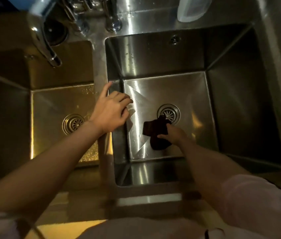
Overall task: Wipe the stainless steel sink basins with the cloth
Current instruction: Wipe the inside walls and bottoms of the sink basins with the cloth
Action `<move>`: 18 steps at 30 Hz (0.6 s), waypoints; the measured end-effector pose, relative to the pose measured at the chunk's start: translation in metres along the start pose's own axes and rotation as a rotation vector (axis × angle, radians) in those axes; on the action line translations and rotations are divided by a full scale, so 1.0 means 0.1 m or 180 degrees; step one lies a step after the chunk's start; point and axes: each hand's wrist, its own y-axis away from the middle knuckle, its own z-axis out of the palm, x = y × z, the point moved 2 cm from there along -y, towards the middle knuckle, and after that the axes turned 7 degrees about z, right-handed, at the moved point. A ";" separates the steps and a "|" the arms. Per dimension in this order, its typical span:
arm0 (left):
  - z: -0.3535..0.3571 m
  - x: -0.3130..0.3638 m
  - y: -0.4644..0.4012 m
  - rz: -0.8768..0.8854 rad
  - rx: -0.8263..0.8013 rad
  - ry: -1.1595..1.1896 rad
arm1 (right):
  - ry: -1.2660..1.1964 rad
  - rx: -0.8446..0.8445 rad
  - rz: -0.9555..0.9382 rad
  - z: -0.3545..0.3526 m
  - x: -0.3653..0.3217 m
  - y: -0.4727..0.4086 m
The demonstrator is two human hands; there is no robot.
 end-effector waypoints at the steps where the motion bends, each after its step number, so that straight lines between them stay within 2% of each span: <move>1: -0.01 0.01 0.01 -0.0036 -0.0054 -0.0043 | 0.0219 -0.0049 -0.0281 -0.12 0.02 -0.02; 4: -0.01 0.09 0.05 -0.0086 -0.0106 -0.0066 | 0.0973 -0.0040 -0.1192 -0.39 0.03 -0.06; 8: -0.01 0.26 0.24 -0.0530 0.0517 0.0071 | 0.2146 -0.0197 -0.2085 -0.38 -0.03 -0.14; 12: 0.03 0.58 0.57 -0.0859 0.0915 0.0220 | 0.2985 -0.0394 -0.2324 -0.18 -0.01 -0.22; 18: 0.16 0.90 0.97 -0.1224 0.0833 0.0287 | 0.2954 -0.0122 -0.2354 0.01 0.05 -0.37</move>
